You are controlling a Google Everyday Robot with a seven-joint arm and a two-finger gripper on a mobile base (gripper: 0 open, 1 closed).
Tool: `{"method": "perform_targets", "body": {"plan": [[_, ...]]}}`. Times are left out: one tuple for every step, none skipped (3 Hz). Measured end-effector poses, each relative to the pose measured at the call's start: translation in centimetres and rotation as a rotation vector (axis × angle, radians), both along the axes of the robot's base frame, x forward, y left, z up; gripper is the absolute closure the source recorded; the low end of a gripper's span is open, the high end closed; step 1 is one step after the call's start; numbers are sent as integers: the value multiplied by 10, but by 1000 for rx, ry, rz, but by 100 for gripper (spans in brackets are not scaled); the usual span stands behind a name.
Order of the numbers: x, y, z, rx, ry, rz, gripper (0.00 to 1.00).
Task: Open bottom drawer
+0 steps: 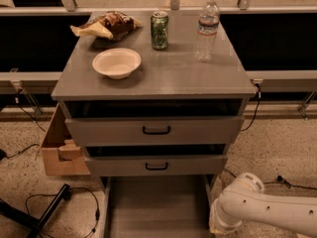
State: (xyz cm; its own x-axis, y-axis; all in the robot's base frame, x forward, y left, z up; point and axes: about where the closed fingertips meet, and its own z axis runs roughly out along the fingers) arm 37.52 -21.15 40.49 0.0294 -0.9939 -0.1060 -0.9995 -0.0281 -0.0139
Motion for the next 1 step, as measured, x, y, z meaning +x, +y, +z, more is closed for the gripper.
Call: {"method": "perform_targets", "body": {"plan": [[-9,-1,7,-28,4,6,88]]}}
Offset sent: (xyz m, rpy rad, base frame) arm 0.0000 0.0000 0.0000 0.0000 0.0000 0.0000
